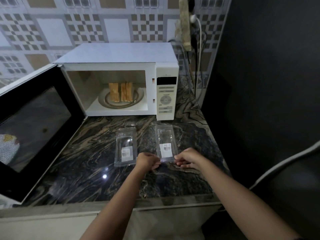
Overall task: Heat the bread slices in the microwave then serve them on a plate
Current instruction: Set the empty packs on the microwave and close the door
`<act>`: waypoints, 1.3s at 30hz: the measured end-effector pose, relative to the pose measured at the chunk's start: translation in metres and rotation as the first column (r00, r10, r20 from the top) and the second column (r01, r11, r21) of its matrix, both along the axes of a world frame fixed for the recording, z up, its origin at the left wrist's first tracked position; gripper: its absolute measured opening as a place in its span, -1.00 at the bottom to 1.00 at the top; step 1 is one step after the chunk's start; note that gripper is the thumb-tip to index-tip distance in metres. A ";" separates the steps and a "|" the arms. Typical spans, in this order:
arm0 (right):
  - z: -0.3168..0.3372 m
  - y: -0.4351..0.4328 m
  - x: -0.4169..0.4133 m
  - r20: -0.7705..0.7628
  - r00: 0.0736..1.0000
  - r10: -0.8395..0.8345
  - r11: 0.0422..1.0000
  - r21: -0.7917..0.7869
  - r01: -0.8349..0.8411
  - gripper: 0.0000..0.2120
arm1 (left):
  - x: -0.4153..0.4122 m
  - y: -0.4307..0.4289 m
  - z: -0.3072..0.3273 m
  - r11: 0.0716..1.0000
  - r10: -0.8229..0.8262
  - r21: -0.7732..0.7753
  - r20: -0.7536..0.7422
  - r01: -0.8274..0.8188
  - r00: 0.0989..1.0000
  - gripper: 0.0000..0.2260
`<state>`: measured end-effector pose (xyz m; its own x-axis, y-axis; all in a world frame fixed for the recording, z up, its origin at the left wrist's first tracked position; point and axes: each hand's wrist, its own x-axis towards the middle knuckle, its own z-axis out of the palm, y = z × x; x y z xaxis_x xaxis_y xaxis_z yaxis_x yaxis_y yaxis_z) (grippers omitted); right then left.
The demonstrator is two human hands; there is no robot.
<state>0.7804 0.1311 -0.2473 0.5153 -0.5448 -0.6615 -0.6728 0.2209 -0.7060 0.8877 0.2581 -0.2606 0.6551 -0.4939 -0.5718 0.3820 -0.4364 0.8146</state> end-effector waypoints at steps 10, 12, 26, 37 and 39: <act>0.003 -0.001 0.001 -0.107 0.990 0.090 0.992 -0.076 -0.098 -0.83 | -0.009 0.004 0.012 0.989 -0.099 0.125 0.215 0.073 0.972 -0.93; 0.004 0.001 0.002 -0.103 0.992 0.069 0.993 -0.093 -0.079 -0.84 | -0.011 0.004 0.016 0.980 -0.149 0.175 0.301 0.099 0.942 -0.91; 0.025 0.006 0.023 -0.082 0.985 0.151 0.908 -0.382 -0.171 0.00 | 0.029 0.064 0.035 0.947 0.256 -0.073 0.760 -0.313 0.598 -0.43; 0.002 0.035 0.046 -0.026 0.987 0.161 0.783 -0.606 -0.144 -0.14 | 0.068 0.057 -0.010 0.973 0.067 0.146 0.556 -0.177 0.828 0.04; 0.004 0.035 0.048 -0.091 0.973 0.213 0.731 -0.646 -0.220 -0.08 | 0.069 0.056 -0.015 0.981 0.078 0.108 0.527 -0.158 0.846 -0.01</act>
<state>0.8285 0.1664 -0.2435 0.6684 -0.7175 -0.1960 -0.6528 -0.4396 -0.6169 0.9566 0.3143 -0.2758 0.9235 -0.3332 -0.1900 -0.0223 -0.5412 0.8406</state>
